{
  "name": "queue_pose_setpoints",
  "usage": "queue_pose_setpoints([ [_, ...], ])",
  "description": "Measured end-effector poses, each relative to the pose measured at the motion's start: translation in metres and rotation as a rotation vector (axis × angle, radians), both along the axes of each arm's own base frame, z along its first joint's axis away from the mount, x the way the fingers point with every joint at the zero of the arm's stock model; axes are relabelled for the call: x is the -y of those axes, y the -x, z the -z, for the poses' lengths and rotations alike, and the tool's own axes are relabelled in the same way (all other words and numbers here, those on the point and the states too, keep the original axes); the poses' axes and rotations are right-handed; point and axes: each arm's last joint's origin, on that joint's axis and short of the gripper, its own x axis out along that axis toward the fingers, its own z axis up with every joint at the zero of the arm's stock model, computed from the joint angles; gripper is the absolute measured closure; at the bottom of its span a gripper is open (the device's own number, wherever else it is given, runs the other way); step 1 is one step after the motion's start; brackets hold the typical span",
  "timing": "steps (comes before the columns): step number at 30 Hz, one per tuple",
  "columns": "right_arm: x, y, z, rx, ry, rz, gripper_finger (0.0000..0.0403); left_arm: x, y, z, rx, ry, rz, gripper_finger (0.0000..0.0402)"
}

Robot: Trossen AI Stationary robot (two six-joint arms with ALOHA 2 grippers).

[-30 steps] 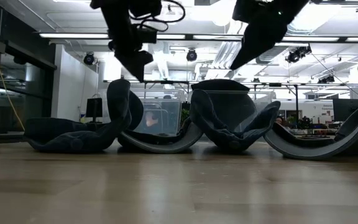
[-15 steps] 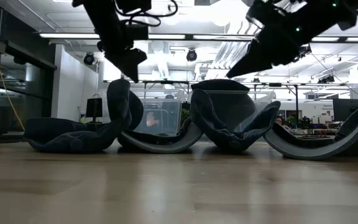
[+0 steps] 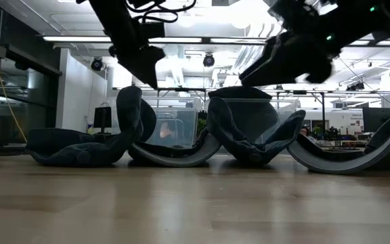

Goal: Pick & Place hat
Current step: Put the left blue cap into the right transparent bin

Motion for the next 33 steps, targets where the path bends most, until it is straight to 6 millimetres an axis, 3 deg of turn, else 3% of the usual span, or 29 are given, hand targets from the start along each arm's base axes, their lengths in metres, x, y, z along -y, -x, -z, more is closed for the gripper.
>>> queue_pose_setpoints([
  [6, 0.003, -0.002, 0.003, 0.016, 0.042, 0.118, 0.0179, 0.004, -0.002, 0.001, 0.038, 0.122, 0.05, 0.0168],
  [11, 0.003, -0.002, 0.003, 0.034, 0.003, 0.137, 0.0179, 0.02, 0.0, 0.004, 0.035, 0.164, 0.061, 0.0168],
  [21, 0.003, -0.002, 0.004, 0.053, -0.071, 0.158, 0.0179, 0.042, 0.014, -0.003, 0.108, 0.563, 0.076, 0.0168],
  [33, 0.003, 0.003, 0.013, -0.024, -0.117, 0.175, 0.0179, 0.05, 0.01, -0.007, 0.312, 0.783, -0.098, 0.0168],
])
